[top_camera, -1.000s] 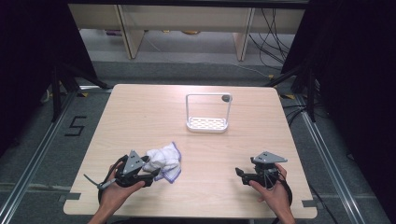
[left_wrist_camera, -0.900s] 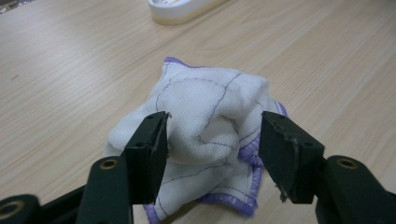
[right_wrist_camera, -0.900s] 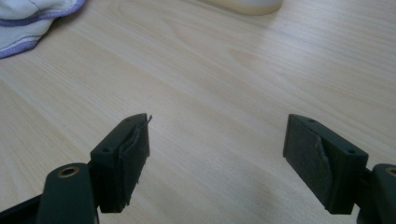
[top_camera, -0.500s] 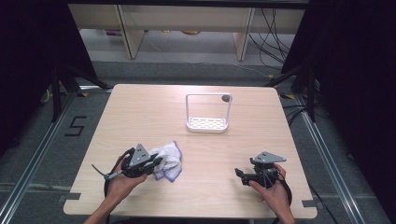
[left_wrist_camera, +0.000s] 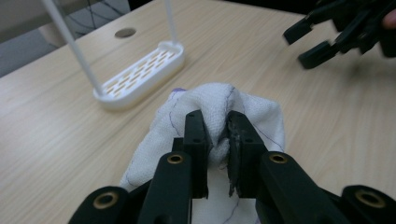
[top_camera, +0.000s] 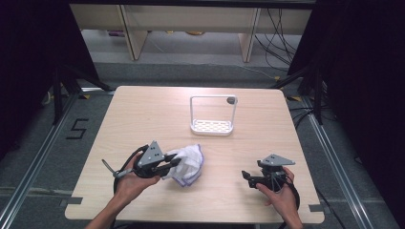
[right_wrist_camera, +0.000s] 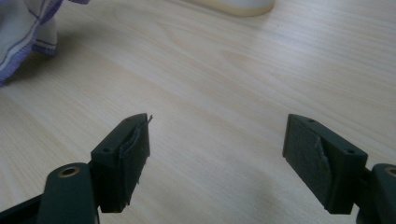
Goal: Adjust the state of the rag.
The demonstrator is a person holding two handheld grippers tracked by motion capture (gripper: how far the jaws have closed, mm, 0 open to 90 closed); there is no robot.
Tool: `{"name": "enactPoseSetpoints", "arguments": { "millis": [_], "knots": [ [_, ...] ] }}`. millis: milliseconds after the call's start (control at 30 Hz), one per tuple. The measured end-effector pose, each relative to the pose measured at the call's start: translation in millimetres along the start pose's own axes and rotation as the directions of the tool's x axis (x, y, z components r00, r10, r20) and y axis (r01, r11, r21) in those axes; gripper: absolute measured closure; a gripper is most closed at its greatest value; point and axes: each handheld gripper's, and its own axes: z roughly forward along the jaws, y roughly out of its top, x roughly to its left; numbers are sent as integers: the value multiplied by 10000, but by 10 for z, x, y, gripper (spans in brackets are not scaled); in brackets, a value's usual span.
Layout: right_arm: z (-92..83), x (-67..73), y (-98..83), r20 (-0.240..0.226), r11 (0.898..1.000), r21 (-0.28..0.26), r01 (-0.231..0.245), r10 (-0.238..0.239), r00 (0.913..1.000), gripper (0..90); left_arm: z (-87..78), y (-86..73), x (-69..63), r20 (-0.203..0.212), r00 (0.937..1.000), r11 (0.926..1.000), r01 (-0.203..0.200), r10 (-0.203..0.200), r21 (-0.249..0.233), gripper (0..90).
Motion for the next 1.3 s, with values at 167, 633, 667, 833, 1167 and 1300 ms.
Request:
{"name": "enactPoseSetpoints", "arguments": {
  "millis": [167, 633, 667, 833, 1167, 1300],
  "knots": [
    [-15, -55, -7, 67, 9996, -92, -249, 249, 9997, 239, 58, 199, -97, 718, 9970, 9982, 324, -288, -496, 789],
    [-27, -89, -28, 273, 9995, 34, -315, 314, 9991, 238, 598, -387, 99, 574, 9962, 9836, 540, -648, 1719, 766],
    [-21, -93, -33, 211, 9995, 20, -301, 300, 9993, 238, 585, -413, 128, 469, 9962, 9829, 636, -727, 1728, 756],
    [-23, -84, -32, 210, 9996, 79, -265, 264, 9994, 236, 540, -480, 211, 219, 9977, 9752, 575, -637, 2137, 653],
    [-14, -100, -24, 211, 9992, -37, -386, 387, 9990, 235, 398, 71, 48, 426, 9952, 9918, 836, -880, 967, 386],
    [-9, -98, -21, -56, 9985, 220, -495, 496, 9988, 234, 660, 230, -167, 912, 9946, 9852, 339, -498, 1680, 389]
  ]
}}
